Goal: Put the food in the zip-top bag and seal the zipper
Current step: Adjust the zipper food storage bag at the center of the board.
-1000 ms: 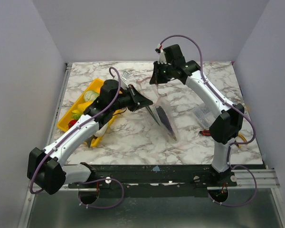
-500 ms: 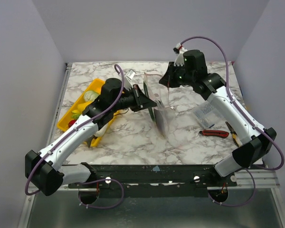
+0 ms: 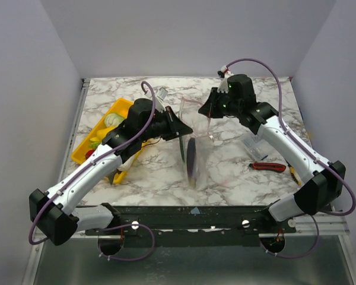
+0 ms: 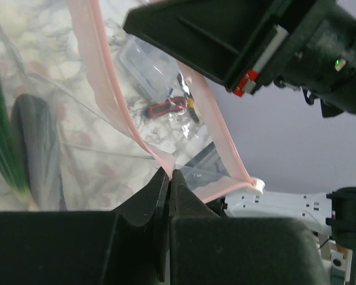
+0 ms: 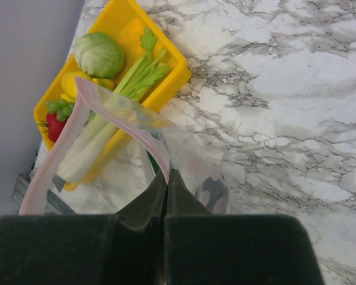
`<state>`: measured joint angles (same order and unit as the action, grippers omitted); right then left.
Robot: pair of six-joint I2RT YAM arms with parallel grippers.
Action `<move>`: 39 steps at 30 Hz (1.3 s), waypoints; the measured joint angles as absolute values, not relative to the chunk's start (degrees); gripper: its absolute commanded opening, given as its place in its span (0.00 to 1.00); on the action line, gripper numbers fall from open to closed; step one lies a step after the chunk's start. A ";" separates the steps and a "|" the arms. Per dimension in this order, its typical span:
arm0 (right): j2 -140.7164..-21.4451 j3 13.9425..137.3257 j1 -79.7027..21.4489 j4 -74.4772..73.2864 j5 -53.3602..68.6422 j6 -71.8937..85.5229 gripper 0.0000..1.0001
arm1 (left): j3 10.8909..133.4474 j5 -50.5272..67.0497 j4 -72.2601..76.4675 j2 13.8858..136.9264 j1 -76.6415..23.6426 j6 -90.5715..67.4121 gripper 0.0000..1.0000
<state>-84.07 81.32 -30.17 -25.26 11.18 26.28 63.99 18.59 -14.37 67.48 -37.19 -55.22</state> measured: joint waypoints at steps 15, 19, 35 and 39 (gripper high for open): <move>-80.03 89.17 -30.33 -27.33 9.02 24.38 0.00 | 68.82 16.88 -15.33 68.01 -40.25 -55.88 0.00; -86.43 89.32 -30.35 -30.13 6.59 23.11 0.01 | 67.99 17.78 -16.67 73.78 -39.18 -55.96 0.00; -81.58 89.76 -30.37 -30.00 6.31 23.51 0.00 | 69.67 17.96 -19.66 71.13 -38.92 -55.20 0.11; -81.87 89.52 -30.37 -29.98 6.02 23.44 0.01 | 69.67 19.92 -20.64 71.33 -36.84 -54.33 0.62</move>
